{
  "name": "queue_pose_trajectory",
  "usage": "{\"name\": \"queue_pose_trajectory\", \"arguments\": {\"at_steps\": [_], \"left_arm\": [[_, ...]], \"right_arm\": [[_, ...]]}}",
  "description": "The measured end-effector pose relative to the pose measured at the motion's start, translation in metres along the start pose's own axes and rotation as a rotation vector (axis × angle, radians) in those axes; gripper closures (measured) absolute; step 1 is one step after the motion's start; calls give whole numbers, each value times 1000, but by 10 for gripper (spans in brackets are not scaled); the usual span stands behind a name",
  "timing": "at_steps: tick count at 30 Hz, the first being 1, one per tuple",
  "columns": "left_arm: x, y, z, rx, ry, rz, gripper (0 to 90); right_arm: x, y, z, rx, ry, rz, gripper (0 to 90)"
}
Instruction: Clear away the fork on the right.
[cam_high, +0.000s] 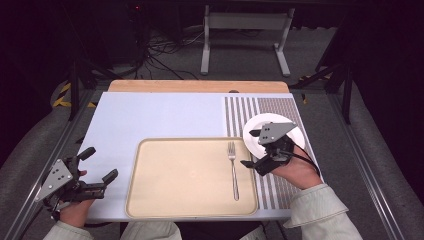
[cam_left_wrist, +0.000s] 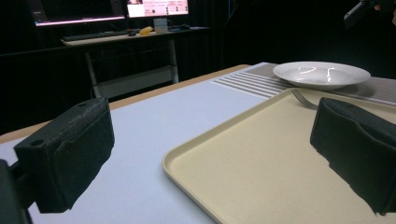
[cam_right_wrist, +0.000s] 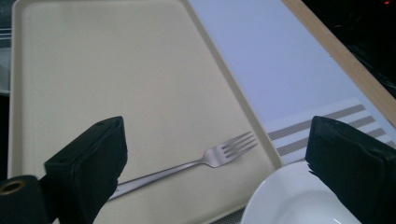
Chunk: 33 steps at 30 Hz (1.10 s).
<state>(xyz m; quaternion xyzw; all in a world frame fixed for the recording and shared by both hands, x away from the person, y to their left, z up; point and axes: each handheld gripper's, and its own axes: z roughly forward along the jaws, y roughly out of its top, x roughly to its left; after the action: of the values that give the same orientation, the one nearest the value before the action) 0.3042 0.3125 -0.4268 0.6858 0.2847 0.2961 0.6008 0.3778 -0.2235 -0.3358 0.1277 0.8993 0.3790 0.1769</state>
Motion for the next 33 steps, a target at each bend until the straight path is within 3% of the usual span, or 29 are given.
{"name": "queue_pose_trajectory", "arguments": {"at_steps": [8, 12, 17, 21, 25, 30, 33], "left_arm": [[0, 0, 0, 1, 1, 1, 4], [-1, 0, 0, 1, 0, -1, 4], [0, 0, 0, 0, 1, -2, 4], [-1, 0, 0, 1, 1, 1, 4], [0, 0, -1, -6, 6, -4, 4], [1, -1, -1, -10, 9, -9, 3], [2, -1, -1, -9, 10, -12, 3]], "right_arm": [[-1, -19, -22, -113, -129, 53, 1], [0, -28, -33, -190, -161, 85, 1], [1, -39, -40, -241, -190, 117, 1], [2, -58, -47, -323, -232, 151, 1], [3, -68, -49, -334, -265, 167, 1], [4, -88, -51, -407, -282, 193, 2], [5, -99, -50, -418, -297, 212, 2]]}}
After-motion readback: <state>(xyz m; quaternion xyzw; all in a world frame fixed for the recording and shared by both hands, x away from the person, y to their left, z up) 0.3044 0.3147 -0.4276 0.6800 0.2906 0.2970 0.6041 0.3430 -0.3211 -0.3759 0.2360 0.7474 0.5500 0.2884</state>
